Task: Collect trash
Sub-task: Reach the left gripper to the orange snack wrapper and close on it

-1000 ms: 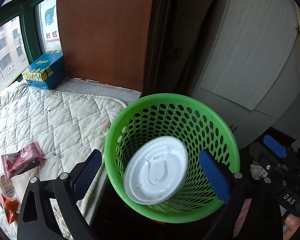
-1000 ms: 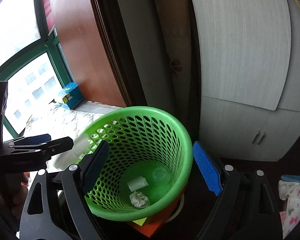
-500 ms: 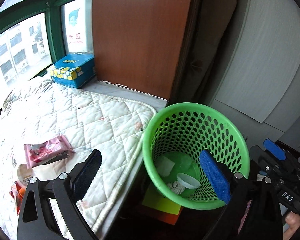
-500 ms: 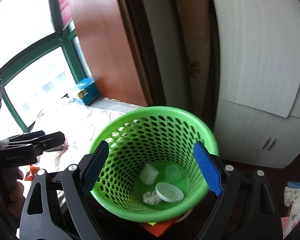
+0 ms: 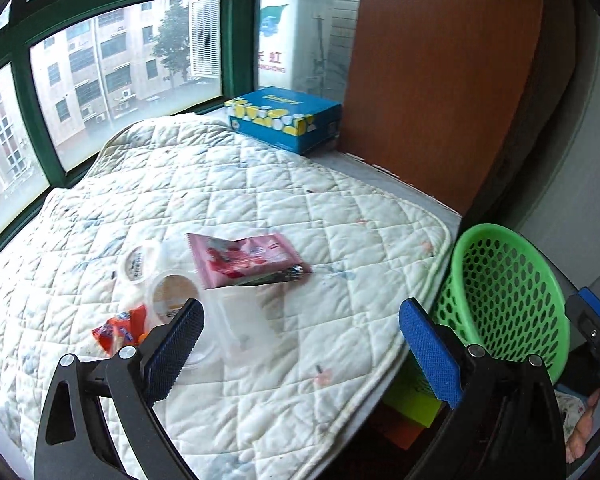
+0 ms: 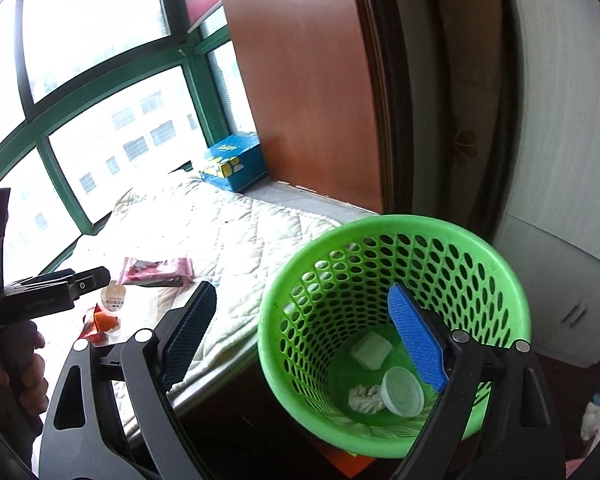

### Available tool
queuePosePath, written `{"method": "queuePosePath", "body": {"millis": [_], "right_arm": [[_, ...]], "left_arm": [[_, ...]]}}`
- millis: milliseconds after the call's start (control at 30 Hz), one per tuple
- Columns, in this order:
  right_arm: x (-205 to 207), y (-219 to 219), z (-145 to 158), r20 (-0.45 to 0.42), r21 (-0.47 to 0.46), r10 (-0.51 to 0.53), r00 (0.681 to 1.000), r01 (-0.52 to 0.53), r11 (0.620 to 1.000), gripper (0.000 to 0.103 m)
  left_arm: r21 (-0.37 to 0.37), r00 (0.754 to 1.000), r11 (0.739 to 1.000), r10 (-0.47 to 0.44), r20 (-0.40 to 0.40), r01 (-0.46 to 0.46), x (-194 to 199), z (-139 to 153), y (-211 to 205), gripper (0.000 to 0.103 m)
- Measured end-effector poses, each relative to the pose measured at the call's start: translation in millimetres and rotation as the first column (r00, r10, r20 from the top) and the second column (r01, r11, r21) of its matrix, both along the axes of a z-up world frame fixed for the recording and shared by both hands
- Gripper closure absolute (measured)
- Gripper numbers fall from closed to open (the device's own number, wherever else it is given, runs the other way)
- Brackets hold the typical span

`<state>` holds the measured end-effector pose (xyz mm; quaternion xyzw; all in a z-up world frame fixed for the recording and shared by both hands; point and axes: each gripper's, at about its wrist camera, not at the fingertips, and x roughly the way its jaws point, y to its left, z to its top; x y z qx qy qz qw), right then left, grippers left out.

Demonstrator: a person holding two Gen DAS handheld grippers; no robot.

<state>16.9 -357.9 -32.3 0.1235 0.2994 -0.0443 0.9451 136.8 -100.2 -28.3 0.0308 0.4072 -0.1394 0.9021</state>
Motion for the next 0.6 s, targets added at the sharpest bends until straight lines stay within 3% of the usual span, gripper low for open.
{"method": "queuePosePath", "body": {"millis": [333, 433, 600], "right_arm": [[24, 51, -4, -0.021, -0.009, 0.128, 0.992, -0.129, 0.992, 0.016], [30, 63, -6, -0.03, -0.011, 0.156, 0.987, -0.156, 0.988, 0.016], [40, 82, -9, -0.044, -0.011, 0.2, 0.979, -0.2, 0.98, 0.016]], "left_arm": [[-0.013, 0.977, 0.977, 0.21, -0.046, -0.211, 19, -26, 107, 0.01], [-0.022, 0.966, 0.968, 0.246, -0.083, -0.248, 23, -39, 133, 0.023], [-0.035, 0.954, 0.961, 0.266, -0.142, -0.273, 30, -62, 160, 0.029]]}}
